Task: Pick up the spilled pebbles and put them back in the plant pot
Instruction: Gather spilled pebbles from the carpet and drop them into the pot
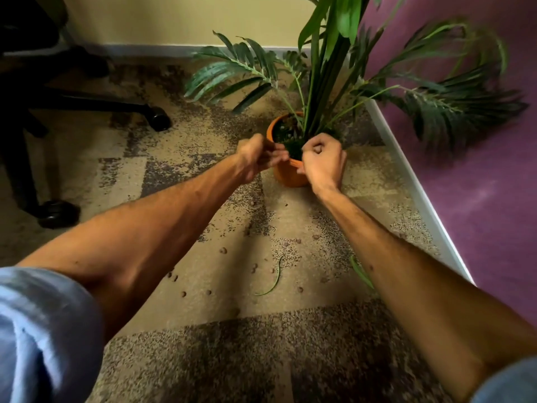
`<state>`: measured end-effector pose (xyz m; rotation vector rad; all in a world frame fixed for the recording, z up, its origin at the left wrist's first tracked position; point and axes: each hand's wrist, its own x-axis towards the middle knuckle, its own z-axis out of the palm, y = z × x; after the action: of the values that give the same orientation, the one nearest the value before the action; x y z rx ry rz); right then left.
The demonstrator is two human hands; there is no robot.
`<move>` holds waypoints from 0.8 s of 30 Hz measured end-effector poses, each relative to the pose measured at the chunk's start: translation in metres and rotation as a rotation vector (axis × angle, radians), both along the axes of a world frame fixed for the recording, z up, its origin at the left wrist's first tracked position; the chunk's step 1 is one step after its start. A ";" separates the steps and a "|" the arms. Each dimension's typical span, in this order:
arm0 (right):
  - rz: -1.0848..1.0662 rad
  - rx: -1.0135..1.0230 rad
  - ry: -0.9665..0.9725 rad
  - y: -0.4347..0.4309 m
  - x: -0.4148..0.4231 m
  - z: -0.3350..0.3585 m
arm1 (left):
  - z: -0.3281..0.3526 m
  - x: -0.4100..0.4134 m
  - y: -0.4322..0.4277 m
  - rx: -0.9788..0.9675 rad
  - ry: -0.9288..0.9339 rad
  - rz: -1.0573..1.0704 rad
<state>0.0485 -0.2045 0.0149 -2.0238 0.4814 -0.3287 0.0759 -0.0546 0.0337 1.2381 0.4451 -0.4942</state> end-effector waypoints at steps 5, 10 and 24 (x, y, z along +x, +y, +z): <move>0.286 0.149 0.218 0.022 -0.017 -0.030 | -0.029 -0.022 0.033 0.296 0.057 -0.179; 0.417 0.088 0.474 0.037 -0.021 -0.072 | -0.067 -0.029 0.075 0.569 0.050 -0.187; 0.540 -0.370 0.448 0.079 -0.016 -0.134 | -0.137 -0.046 0.153 1.288 -0.255 -0.600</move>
<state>0.0326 -0.1255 -0.1192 -2.5004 0.1249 0.4018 0.0295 0.0985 -0.1037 2.6854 0.1181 -0.5406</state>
